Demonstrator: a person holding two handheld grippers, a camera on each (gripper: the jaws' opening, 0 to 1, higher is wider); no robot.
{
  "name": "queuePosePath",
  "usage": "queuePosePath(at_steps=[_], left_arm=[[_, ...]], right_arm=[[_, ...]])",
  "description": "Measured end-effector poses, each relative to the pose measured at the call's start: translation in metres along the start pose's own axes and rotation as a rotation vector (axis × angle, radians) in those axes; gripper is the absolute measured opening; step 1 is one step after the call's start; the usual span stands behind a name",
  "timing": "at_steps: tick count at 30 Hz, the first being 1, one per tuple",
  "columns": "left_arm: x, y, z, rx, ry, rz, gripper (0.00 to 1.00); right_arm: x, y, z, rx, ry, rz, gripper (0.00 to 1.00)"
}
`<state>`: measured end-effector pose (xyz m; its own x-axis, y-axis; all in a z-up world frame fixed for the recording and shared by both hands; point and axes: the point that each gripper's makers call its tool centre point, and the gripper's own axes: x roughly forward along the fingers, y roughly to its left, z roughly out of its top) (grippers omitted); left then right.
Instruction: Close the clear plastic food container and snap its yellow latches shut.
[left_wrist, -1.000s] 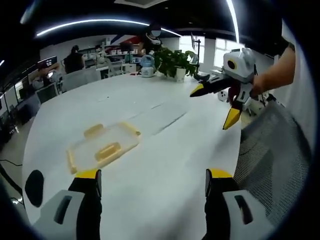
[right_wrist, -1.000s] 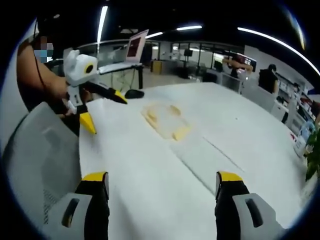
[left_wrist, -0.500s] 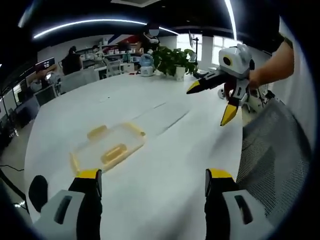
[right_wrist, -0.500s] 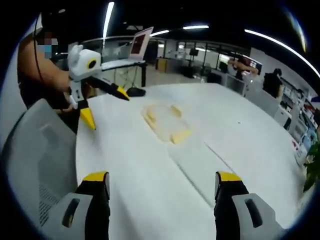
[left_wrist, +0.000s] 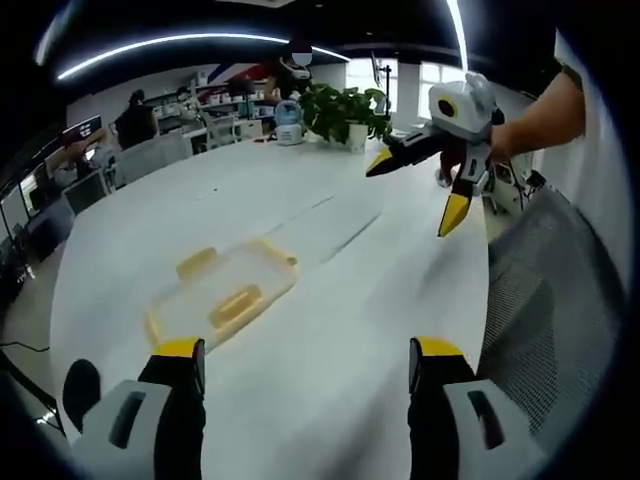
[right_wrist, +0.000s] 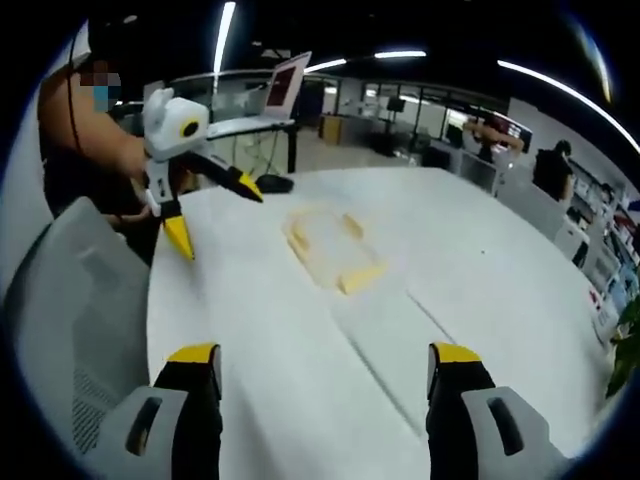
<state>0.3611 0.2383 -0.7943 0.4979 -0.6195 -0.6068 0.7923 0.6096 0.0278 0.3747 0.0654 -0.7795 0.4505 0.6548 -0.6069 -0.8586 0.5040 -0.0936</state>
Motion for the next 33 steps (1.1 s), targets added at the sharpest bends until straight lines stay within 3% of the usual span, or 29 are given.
queuePosePath(at_steps=[33], left_arm=[[0.013, 0.033, -0.01, 0.047, 0.066, -0.055, 0.83]], right_arm=[[0.028, -0.019, 0.013, -0.036, 0.037, 0.045, 0.83]])
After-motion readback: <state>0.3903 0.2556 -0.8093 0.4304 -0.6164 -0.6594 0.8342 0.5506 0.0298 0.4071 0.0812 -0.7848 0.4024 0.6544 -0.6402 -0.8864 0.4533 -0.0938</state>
